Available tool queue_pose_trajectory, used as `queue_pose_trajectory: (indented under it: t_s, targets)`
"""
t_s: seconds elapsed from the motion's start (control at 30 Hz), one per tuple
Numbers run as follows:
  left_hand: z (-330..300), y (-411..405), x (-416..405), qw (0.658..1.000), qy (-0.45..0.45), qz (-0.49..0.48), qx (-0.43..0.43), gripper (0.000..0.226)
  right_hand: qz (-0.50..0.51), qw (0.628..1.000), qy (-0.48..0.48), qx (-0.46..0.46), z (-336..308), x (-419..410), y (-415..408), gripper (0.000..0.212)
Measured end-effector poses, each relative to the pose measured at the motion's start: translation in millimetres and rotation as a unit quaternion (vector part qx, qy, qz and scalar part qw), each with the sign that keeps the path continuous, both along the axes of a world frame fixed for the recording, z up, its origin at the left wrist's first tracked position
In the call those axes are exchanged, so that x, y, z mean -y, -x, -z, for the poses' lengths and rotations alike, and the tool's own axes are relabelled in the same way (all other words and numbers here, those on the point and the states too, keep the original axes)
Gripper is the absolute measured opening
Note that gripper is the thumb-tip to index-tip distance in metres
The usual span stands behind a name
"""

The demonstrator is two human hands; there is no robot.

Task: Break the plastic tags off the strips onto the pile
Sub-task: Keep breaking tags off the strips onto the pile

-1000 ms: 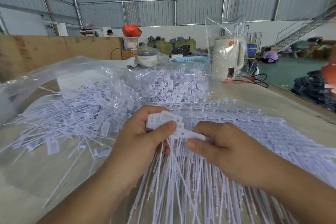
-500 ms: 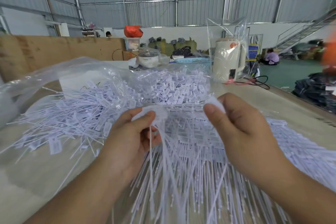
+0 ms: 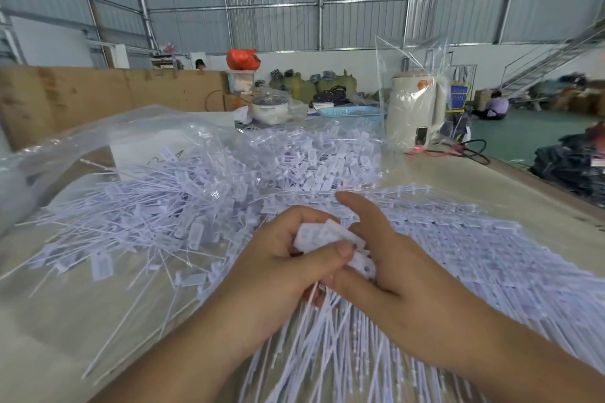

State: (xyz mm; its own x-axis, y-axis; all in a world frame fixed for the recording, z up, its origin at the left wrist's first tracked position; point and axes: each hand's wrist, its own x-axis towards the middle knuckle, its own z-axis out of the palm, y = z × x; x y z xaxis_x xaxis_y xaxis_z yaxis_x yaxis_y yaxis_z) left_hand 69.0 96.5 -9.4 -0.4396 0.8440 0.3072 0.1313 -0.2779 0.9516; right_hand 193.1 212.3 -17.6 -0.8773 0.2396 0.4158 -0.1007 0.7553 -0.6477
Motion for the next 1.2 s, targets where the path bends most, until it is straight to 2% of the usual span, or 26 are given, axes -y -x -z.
queue_pose_trajectory:
  t_s: [0.1,0.2,0.33,0.43,0.57,0.73,0.8,0.87,0.97,1.03,1.1,1.2]
  targets:
    - [-0.7,1.5,0.3,1.000,-0.006,-0.001,-0.007,0.017,-0.004,0.999,0.027,0.031,-3.3,-2.3,2.0,0.065]
    - [-0.5,5.3,-1.3,0.999,-0.026,-0.034,0.017,0.022,-0.024,0.995,0.074,0.061,-10.5,-6.5,-1.4,0.044]
    - [3.0,12.1,-3.1,0.995,-0.031,-0.087,0.044,0.025,0.018,0.986,0.149,0.080,-12.9,-12.1,-6.8,0.048]
    - [2.8,8.5,-6.7,0.992,-0.048,-0.098,0.070,0.028,0.054,0.988,0.146,0.015,-14.3,-9.2,-3.4,0.040]
    - [-0.1,-6.1,-12.2,0.979,-0.070,-0.098,0.167,0.017,0.106,0.975,0.155,-0.121,-11.0,6.2,5.5,0.038]
    - [-2.9,12.4,-1.3,0.962,-0.050,-0.140,0.231,0.016,0.171,0.931,0.237,-0.220,-24.9,-6.4,-1.6,0.038]
    - [-3.8,22.5,2.0,0.971,-0.033,-0.144,0.188,0.026,0.127,0.934,0.260,-0.209,-26.7,-14.3,-8.0,0.030]
    - [-2.9,20.6,0.8,0.988,-0.010,-0.125,0.095,0.030,0.050,0.954,0.260,-0.142,-18.8,-12.4,-5.4,0.014]
    - [0.0,6.3,-3.4,0.995,-0.008,-0.096,0.006,0.027,-0.023,0.967,0.241,-0.078,-1.9,-4.5,5.9,0.030]
    - [0.8,2.5,-4.1,0.995,-0.019,-0.103,-0.007,0.024,-0.008,0.973,0.221,-0.069,2.5,-4.0,10.4,0.034]
    - [1.1,1.4,-3.2,0.995,-0.030,-0.092,0.011,0.027,0.011,0.979,0.200,-0.049,3.1,-4.7,9.7,0.029]
    - [2.8,-0.4,-4.2,0.997,-0.015,-0.078,0.013,0.030,-0.028,0.973,0.225,-0.030,1.2,0.2,9.3,0.027]
